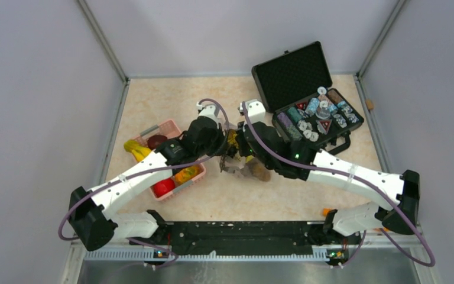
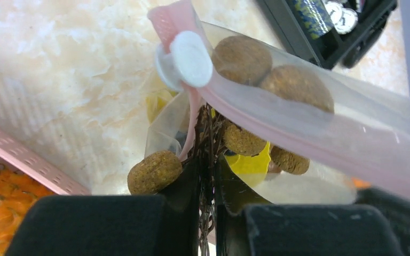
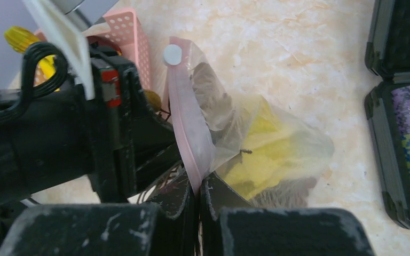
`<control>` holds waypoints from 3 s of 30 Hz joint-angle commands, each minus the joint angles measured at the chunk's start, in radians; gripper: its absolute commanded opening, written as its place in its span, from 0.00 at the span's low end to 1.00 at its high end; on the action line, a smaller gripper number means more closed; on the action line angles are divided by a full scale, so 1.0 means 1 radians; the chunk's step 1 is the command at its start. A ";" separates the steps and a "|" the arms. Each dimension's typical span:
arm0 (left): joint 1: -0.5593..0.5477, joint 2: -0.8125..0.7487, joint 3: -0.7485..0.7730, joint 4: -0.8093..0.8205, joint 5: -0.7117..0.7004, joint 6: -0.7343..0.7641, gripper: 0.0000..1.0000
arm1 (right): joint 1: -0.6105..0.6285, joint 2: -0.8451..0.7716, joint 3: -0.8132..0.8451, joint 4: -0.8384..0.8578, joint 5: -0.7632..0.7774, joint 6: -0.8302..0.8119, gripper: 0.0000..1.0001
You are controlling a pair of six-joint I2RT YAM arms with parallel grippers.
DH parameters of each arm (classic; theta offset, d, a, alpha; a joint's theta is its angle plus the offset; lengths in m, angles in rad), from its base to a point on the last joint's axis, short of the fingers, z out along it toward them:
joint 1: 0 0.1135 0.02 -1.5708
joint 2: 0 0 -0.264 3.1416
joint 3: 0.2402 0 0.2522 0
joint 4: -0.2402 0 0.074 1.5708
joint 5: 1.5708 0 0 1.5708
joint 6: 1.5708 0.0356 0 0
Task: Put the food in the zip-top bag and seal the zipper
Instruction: Place the fake fruit in the zipper food storage bag, then adjust the zipper food storage bag at the center of the board.
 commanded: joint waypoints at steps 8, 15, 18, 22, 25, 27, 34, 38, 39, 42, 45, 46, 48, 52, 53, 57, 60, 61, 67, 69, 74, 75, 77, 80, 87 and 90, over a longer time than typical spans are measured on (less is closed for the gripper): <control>0.010 0.058 0.165 0.008 -0.130 -0.114 0.00 | 0.043 -0.027 -0.051 0.190 -0.071 0.077 0.00; 0.014 0.056 0.093 0.201 0.127 -0.190 0.01 | 0.050 -0.066 -0.124 0.295 -0.034 0.099 0.00; 0.016 -0.017 0.001 0.295 0.075 -0.239 0.03 | 0.050 -0.078 -0.123 0.287 -0.022 0.112 0.00; 0.036 -0.099 -0.081 0.404 0.007 -0.281 0.08 | 0.050 -0.078 -0.123 0.270 0.003 0.132 0.00; 0.037 -0.078 -0.064 0.345 -0.011 -0.269 0.09 | 0.050 -0.087 -0.113 0.287 -0.031 0.140 0.00; 0.037 -0.044 -0.061 0.353 0.029 -0.248 0.10 | 0.049 -0.105 -0.120 0.322 -0.053 0.140 0.00; 0.033 0.012 -0.053 0.228 0.154 -0.173 0.24 | 0.032 -0.134 -0.074 0.307 0.008 0.105 0.00; 0.028 -0.039 -0.050 0.160 0.161 -0.099 0.51 | -0.001 -0.135 -0.075 0.299 -0.006 0.108 0.00; 0.028 -0.059 -0.041 0.138 0.162 -0.082 0.57 | -0.005 -0.134 -0.077 0.295 -0.002 0.112 0.00; 0.028 -0.127 -0.027 0.118 0.160 -0.033 0.73 | -0.027 -0.136 -0.087 0.277 -0.008 0.127 0.00; 0.028 -0.186 -0.026 0.136 0.178 0.017 0.78 | -0.038 -0.148 -0.110 0.282 -0.016 0.132 0.00; 0.028 -0.199 -0.025 0.143 0.183 0.031 0.81 | -0.044 -0.152 -0.118 0.282 -0.021 0.132 0.00; 0.028 -0.215 -0.016 0.129 0.185 0.045 0.85 | -0.053 -0.157 -0.127 0.277 -0.036 0.131 0.00; 0.028 -0.260 -0.040 0.135 0.163 0.056 0.89 | -0.065 -0.166 -0.145 0.271 -0.058 0.118 0.00; 0.028 -0.270 -0.055 0.153 0.161 0.058 0.89 | -0.068 -0.170 -0.150 0.271 -0.063 0.117 0.00; 0.028 -0.329 -0.076 0.173 0.155 0.065 0.90 | -0.078 -0.174 -0.164 0.269 -0.081 0.117 0.00; 0.028 -0.376 -0.073 0.155 0.156 0.081 0.92 | -0.082 -0.178 -0.170 0.274 -0.093 0.118 0.00; 0.028 -0.392 -0.078 0.151 0.158 0.083 0.94 | -0.085 -0.179 -0.170 0.273 -0.100 0.118 0.00; 0.028 -0.399 -0.108 -0.017 0.006 0.062 0.90 | -0.093 -0.176 -0.163 0.288 -0.137 0.119 0.00; 0.028 -0.404 -0.135 0.007 0.067 0.046 0.89 | -0.094 -0.172 -0.162 0.292 -0.140 0.119 0.00; 0.028 -0.399 -0.179 0.067 0.220 0.048 0.79 | -0.098 -0.148 -0.147 0.284 -0.152 0.121 0.00; 0.028 -0.389 -0.172 0.042 0.212 0.061 0.77 | -0.097 -0.146 -0.148 0.290 -0.156 0.123 0.00; 0.028 -0.374 -0.156 -0.027 0.188 0.098 0.76 | -0.098 -0.143 -0.148 0.296 -0.163 0.127 0.00; 0.028 -0.358 -0.144 -0.082 0.151 0.141 0.69 | -0.099 -0.136 -0.144 0.293 -0.173 0.128 0.00; 0.028 -0.277 -0.129 -0.058 0.083 0.142 0.46 | -0.099 -0.130 -0.138 0.297 -0.198 0.129 0.00; 0.028 -0.252 -0.115 -0.029 0.086 0.121 0.26 | -0.098 -0.123 -0.135 0.280 -0.199 0.121 0.00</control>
